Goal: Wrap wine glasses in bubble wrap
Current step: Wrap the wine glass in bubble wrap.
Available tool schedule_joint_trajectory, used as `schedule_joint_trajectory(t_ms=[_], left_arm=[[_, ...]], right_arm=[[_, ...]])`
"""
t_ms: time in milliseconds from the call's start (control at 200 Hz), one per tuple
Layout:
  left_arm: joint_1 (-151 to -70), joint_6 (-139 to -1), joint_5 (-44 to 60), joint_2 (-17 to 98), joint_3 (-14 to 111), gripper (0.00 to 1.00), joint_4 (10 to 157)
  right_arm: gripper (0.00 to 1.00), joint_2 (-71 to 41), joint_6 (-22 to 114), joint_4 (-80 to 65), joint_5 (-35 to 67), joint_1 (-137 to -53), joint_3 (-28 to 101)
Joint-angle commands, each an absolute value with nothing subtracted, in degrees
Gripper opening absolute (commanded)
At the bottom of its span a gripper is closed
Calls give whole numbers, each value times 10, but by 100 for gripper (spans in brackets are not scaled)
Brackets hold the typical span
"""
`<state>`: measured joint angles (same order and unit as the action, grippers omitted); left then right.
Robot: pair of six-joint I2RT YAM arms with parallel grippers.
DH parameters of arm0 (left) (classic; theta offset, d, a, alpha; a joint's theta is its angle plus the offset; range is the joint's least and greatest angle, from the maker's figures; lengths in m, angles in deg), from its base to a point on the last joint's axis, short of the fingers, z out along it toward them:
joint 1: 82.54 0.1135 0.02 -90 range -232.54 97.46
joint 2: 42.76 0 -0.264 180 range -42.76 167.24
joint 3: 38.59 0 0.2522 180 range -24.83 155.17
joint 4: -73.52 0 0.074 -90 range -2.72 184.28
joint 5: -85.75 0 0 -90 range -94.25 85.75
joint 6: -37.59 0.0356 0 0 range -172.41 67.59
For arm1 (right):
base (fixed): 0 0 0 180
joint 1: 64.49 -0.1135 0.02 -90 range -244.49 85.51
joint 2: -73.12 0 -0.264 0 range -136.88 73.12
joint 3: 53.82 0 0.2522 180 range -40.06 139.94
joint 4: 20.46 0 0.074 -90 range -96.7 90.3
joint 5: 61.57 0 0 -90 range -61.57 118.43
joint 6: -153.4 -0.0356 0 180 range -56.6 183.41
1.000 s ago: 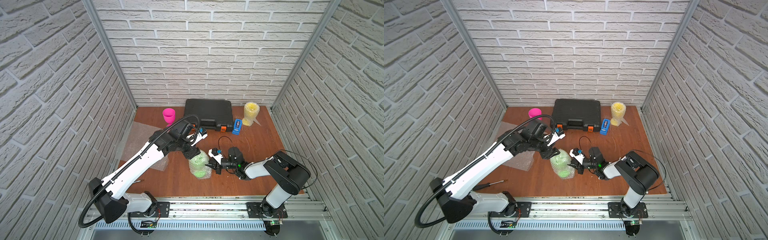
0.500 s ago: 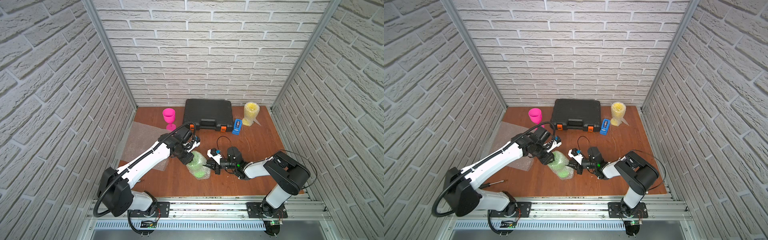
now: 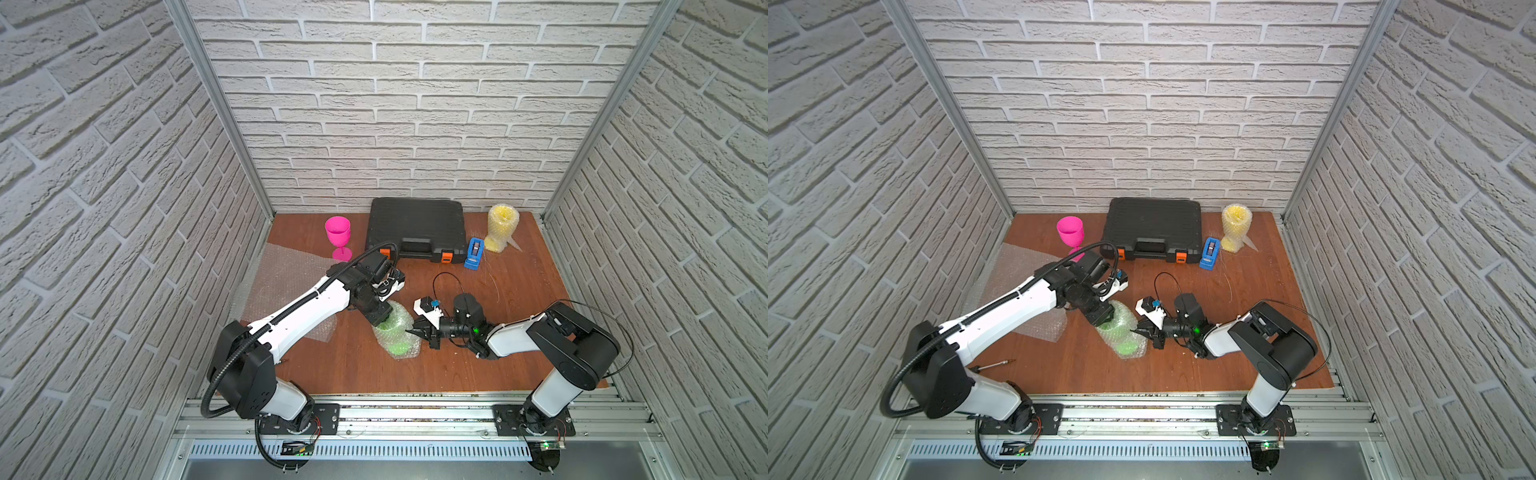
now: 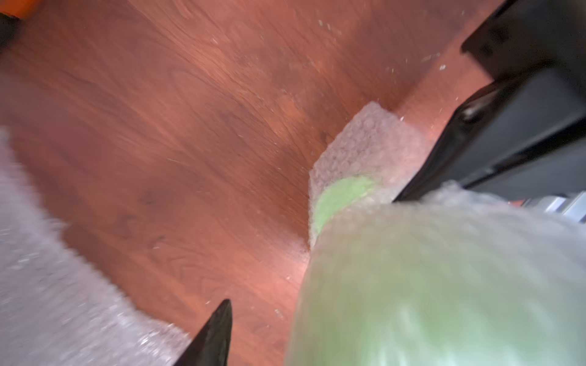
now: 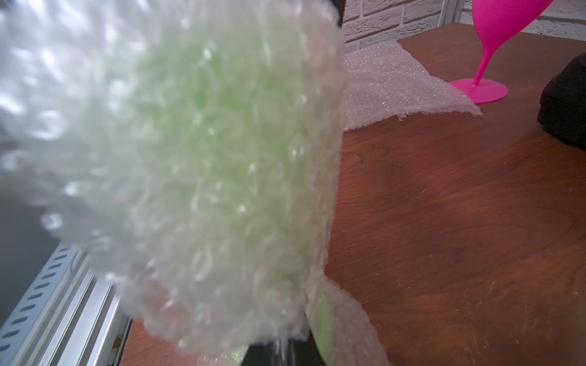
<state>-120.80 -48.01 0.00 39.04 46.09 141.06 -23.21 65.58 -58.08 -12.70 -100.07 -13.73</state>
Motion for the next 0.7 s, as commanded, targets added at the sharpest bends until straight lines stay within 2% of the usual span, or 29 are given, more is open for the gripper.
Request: schedule_joint_trajectory(t_ms=[0,155,285,695], left_arm=[[-1204,-455,-13,331,516,58,1482],[-1204,-462,53,323,549,66,1481],[-1212,-476,92,343,526,74,1436],[-1220,-544,102,435,425,75,1277]], right_arm=[[3,-245,658,-547,-117,-999,-144],[3,-248,657,-547,-118,-999,-141],[3,-249,657,-543,-120,-999,-139],[3,-252,658,-541,-121,-999,-136]])
